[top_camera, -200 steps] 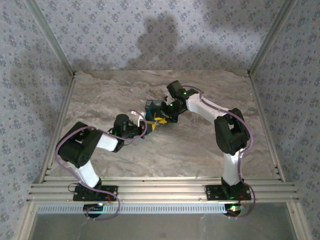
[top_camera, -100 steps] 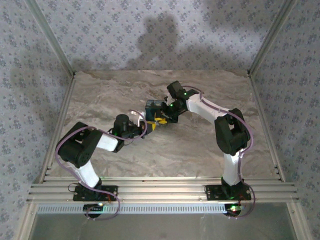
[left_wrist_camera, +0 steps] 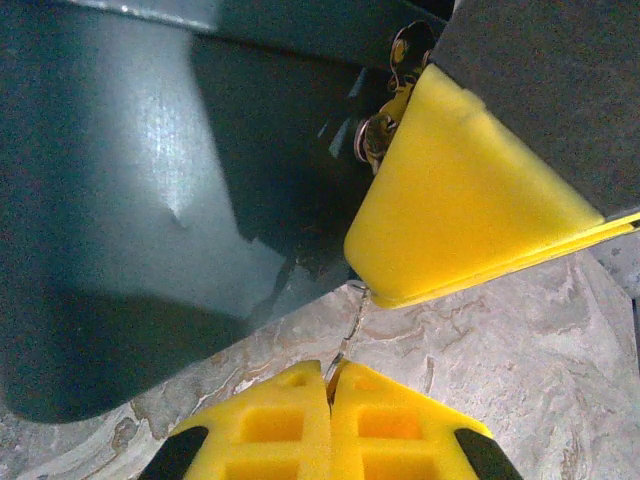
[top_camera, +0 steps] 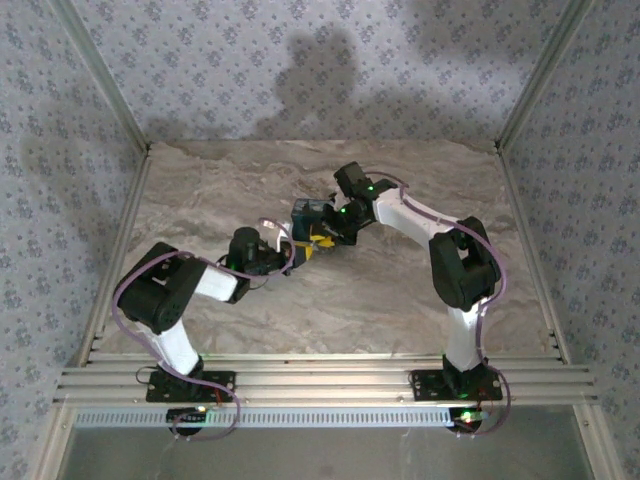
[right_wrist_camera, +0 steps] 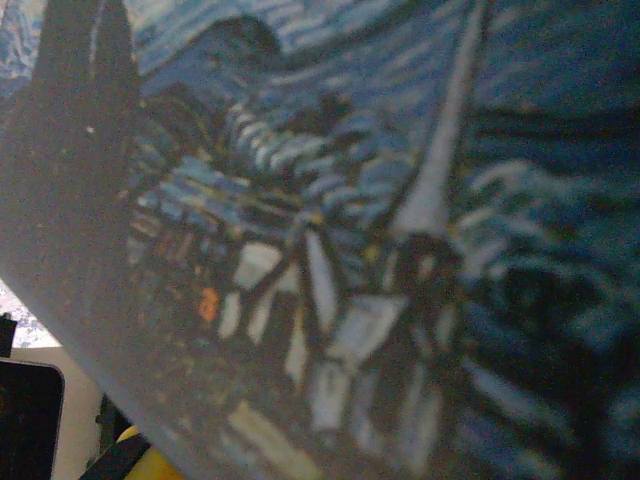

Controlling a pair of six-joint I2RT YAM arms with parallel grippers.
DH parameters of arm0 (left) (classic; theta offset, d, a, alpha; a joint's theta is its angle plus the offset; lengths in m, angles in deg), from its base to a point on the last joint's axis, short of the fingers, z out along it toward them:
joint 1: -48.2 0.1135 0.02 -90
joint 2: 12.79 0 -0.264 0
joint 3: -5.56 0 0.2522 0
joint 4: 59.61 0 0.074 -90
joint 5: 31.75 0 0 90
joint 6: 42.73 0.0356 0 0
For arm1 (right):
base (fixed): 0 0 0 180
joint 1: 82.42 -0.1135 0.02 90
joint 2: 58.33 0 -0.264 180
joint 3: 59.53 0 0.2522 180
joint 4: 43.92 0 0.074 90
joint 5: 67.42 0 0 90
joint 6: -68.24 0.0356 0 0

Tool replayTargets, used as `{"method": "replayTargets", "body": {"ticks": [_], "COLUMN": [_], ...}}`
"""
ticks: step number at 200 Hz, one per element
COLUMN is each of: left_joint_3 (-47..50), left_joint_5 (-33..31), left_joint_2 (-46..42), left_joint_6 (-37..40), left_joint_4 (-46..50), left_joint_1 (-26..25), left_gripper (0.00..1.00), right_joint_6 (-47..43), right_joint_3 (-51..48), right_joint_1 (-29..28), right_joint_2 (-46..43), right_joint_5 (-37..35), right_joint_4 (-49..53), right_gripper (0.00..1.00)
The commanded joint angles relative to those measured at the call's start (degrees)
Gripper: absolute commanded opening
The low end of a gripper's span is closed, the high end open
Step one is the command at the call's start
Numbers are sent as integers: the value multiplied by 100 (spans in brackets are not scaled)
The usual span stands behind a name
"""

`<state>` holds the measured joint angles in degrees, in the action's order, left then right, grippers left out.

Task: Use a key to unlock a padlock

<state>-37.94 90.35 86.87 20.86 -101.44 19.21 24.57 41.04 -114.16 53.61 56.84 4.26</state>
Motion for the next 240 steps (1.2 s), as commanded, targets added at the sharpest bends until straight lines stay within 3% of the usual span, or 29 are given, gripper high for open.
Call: {"method": "replayTargets", "body": {"ticks": [1, 58, 135, 183, 240], "left_joint_3": [-209, -217, -25, 49, 71], "left_joint_5": [89, 332, 516, 678, 454], "left_joint_2": [4, -157, 342, 382, 148], "left_joint_6": [-270, -889, -1428, -1190, -613], "left_joint_4": [-475, -1051, -2481, -2421, -1486], "left_joint_1": [-35, 102, 350, 291, 150], "left_gripper": [0, 0, 0, 0, 0], "right_joint_6": [56, 47, -146, -208, -38], "right_joint_3": [-122, -173, -280, -312, -518], "right_joint_1": [-84, -95, 24, 37, 61], "right_joint_2": [-151, -171, -278, -259, -366], "right_joint_5": [98, 128, 415, 509, 898], "right_joint_4": [53, 65, 208, 215, -225], "right_gripper": [0, 0, 0, 0, 0]}}
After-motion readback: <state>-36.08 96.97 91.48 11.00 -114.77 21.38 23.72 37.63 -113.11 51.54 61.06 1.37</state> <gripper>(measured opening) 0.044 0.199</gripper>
